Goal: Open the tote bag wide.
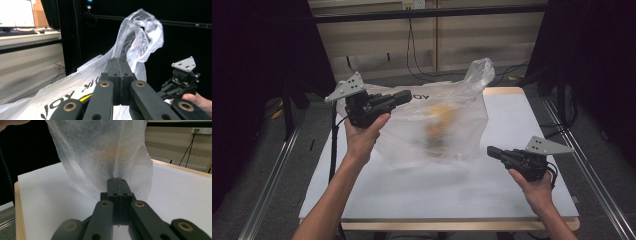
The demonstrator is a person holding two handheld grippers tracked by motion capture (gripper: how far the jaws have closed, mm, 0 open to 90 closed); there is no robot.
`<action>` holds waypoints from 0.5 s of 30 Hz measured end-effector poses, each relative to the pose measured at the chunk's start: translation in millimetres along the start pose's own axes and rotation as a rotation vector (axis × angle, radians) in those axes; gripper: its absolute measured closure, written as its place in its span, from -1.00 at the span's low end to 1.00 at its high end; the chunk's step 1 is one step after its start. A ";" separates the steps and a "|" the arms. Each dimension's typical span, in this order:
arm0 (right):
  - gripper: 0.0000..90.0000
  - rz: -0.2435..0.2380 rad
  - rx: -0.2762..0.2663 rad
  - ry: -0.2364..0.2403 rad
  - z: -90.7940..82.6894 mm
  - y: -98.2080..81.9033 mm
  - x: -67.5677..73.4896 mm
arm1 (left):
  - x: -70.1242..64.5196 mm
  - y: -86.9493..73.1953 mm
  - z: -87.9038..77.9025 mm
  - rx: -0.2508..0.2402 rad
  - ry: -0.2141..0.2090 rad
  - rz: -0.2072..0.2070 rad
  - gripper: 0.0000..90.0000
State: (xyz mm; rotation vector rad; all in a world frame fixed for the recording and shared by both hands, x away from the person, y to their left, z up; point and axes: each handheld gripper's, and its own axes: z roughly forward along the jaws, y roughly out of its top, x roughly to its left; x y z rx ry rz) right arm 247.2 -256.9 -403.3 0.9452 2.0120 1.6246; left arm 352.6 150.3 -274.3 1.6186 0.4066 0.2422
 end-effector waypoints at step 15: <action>1.00 0.004 -0.009 0.005 2.4 2.4 -4.3 | 19.9 -22.6 32.2 0.089 0.048 -0.050 1.00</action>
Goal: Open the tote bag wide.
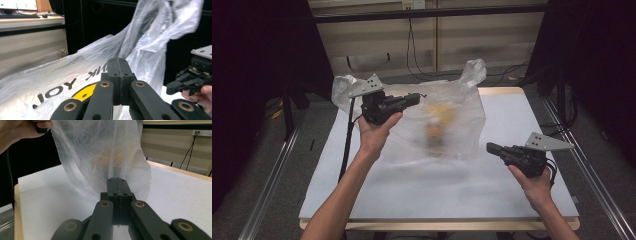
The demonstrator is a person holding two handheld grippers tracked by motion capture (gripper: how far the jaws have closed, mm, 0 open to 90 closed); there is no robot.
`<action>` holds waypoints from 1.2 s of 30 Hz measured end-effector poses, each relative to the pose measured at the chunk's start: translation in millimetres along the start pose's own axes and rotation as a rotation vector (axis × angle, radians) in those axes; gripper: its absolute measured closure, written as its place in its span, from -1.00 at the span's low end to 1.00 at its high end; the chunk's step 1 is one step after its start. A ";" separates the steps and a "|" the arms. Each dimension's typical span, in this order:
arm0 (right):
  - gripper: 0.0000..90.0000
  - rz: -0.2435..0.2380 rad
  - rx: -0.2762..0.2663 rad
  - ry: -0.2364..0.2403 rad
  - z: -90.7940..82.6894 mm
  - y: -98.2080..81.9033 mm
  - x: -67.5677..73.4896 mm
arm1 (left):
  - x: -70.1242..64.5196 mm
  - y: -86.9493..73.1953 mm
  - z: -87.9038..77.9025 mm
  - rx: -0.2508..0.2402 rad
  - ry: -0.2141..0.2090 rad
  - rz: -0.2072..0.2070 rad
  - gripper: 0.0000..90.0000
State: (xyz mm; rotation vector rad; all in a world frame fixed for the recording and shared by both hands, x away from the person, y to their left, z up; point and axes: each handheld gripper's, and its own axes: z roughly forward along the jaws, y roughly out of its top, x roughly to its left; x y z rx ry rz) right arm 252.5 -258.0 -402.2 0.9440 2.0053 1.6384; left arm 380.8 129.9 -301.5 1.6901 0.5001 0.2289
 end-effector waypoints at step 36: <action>1.00 0.025 0.019 0.038 5.1 -5.8 -0.5 | -11.5 -99.1 55.3 0.272 -0.061 -0.004 1.00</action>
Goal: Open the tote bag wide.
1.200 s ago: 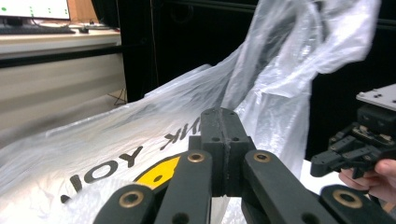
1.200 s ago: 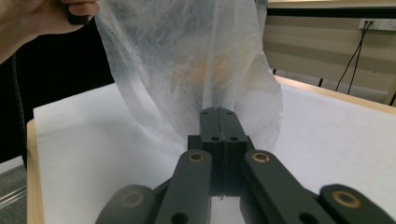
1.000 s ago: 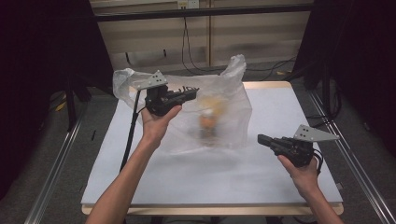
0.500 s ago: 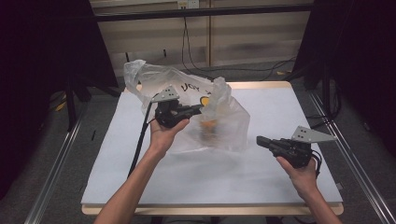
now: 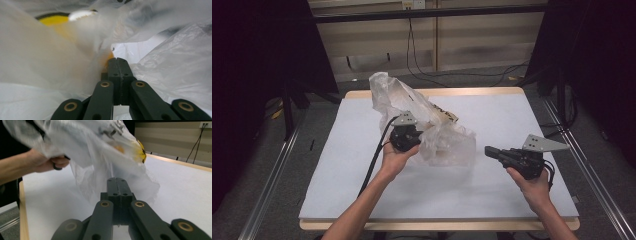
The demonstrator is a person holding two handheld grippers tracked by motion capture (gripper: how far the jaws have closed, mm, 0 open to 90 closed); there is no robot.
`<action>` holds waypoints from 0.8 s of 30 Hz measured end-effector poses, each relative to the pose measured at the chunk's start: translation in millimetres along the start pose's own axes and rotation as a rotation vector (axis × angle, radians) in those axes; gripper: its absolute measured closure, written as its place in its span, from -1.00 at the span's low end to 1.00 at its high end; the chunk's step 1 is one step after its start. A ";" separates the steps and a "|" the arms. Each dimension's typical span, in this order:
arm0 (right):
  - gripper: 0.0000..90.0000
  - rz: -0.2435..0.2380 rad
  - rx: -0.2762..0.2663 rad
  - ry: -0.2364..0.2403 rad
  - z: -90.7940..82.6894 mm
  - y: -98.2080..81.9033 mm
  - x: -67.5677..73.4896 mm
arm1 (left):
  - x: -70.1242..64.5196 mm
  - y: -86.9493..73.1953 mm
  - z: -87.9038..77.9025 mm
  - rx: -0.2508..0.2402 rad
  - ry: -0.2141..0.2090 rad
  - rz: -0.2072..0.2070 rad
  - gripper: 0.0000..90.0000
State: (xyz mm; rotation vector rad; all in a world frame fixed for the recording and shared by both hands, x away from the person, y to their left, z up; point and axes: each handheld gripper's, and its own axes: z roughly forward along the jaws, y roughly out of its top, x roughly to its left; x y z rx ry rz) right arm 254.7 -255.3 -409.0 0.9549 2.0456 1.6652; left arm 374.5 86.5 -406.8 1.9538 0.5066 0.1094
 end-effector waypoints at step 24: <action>1.00 -0.090 -0.084 0.227 80.4 115.0 44.4 | -16.2 3.9 -1.7 -0.016 -0.041 0.055 1.00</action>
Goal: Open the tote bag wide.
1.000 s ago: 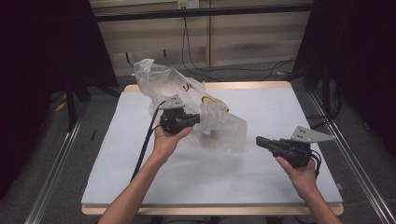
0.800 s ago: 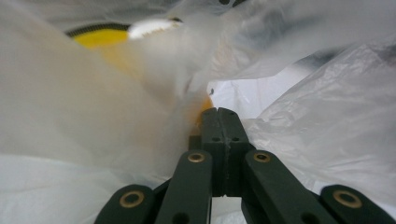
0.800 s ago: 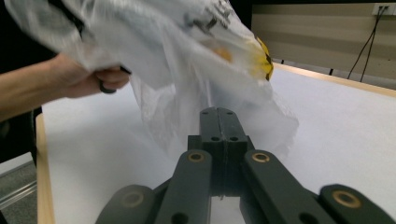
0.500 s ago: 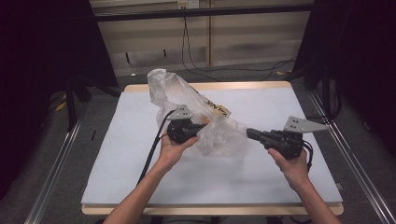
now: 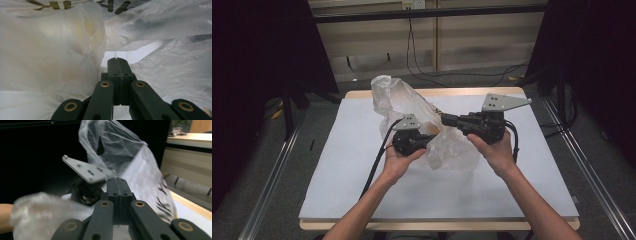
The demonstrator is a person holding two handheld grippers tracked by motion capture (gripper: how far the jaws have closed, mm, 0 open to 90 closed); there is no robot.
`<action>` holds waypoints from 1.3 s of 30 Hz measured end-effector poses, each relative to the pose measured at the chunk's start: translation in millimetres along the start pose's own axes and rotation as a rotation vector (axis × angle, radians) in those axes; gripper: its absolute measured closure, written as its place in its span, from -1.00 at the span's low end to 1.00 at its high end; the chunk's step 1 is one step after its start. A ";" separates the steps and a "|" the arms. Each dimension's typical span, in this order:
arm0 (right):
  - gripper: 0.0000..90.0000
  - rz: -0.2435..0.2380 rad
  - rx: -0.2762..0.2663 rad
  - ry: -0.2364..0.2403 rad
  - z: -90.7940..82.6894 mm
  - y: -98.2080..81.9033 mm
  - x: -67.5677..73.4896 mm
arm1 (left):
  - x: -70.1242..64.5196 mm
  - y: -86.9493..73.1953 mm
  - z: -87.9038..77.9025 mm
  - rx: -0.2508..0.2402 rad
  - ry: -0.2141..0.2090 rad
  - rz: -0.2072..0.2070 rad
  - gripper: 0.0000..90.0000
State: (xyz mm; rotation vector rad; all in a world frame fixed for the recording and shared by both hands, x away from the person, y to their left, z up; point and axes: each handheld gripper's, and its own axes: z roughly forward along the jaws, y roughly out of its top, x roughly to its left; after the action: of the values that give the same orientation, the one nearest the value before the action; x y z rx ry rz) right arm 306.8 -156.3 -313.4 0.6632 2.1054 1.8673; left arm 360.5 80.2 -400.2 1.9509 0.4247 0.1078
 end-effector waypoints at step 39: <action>1.00 0.135 0.286 -0.196 33.9 -108.0 -75.9 | 39.7 -50.9 3.0 0.159 0.046 -0.069 1.00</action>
State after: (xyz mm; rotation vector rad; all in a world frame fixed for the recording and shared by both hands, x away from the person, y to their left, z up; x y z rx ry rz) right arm 370.2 -172.0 -432.9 1.0310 2.2640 1.5024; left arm 385.9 109.1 -452.1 2.0901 0.5441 0.0770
